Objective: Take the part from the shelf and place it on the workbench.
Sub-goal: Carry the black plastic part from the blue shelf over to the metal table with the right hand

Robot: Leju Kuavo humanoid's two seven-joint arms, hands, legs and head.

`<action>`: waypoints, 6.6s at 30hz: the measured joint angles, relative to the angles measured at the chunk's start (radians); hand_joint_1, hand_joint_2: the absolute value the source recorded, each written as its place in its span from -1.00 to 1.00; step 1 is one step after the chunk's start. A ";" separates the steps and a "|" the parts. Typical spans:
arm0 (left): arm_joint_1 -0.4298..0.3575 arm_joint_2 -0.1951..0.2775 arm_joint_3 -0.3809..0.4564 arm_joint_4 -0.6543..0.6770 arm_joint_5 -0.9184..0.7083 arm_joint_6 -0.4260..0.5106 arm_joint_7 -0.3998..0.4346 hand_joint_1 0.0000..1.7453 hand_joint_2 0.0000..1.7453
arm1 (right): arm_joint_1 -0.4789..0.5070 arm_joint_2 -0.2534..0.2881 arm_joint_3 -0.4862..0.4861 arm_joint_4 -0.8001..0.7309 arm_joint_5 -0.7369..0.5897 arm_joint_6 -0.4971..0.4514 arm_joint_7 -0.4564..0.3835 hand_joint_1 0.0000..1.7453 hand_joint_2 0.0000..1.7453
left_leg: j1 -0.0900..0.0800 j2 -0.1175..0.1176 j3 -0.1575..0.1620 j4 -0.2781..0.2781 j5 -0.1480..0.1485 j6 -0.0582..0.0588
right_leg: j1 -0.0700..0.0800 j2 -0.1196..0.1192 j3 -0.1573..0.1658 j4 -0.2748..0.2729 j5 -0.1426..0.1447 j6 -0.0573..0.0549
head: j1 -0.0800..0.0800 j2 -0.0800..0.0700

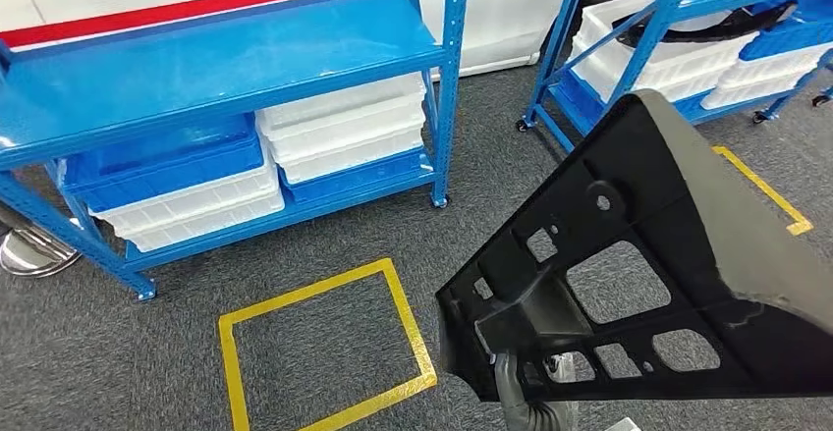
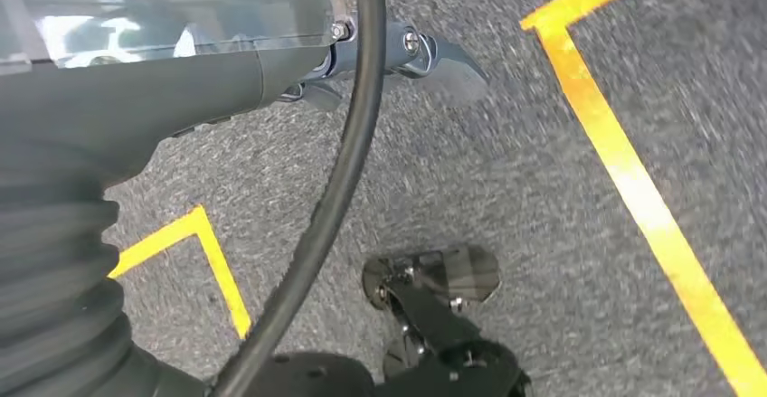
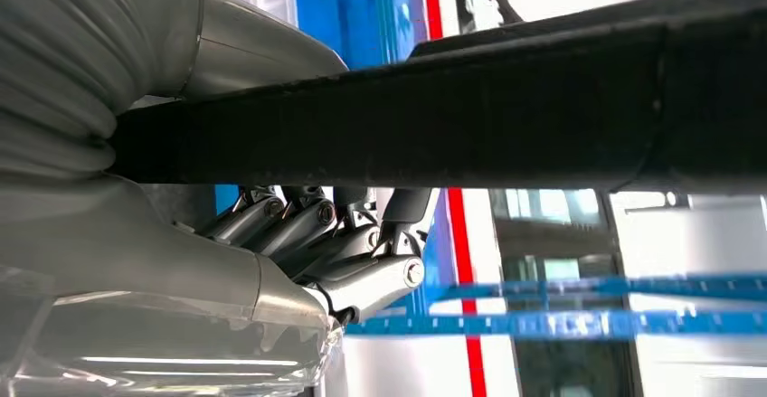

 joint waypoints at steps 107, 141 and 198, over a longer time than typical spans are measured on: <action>-0.007 0.023 0.004 -0.010 -0.028 0.002 -0.011 -1.00 1.00 | 0.125 0.095 -0.143 -0.002 0.055 0.075 -0.006 1.00 1.00 | -0.003 -0.122 -0.032 0.047 -0.011 -0.029 | 0.011 0.106 0.108 -0.235 0.095 -0.047 | 0.000 0.000; -0.018 0.023 0.002 -0.008 -0.049 -0.006 0.005 -1.00 1.00 | 0.181 0.113 -0.175 -0.022 0.107 0.088 -0.002 1.00 1.00 | 0.002 -0.098 -0.028 0.024 -0.006 -0.016 | 0.005 0.122 0.108 -0.234 0.086 -0.020 | 0.000 0.000; -0.011 0.031 0.001 -0.004 -0.056 -0.008 0.002 -1.00 1.00 | 0.176 0.121 -0.197 -0.001 0.127 0.095 0.018 1.00 1.00 | 0.004 -0.101 -0.049 0.077 -0.019 -0.033 | 0.006 0.099 0.132 -0.248 0.083 -0.034 | 0.000 0.000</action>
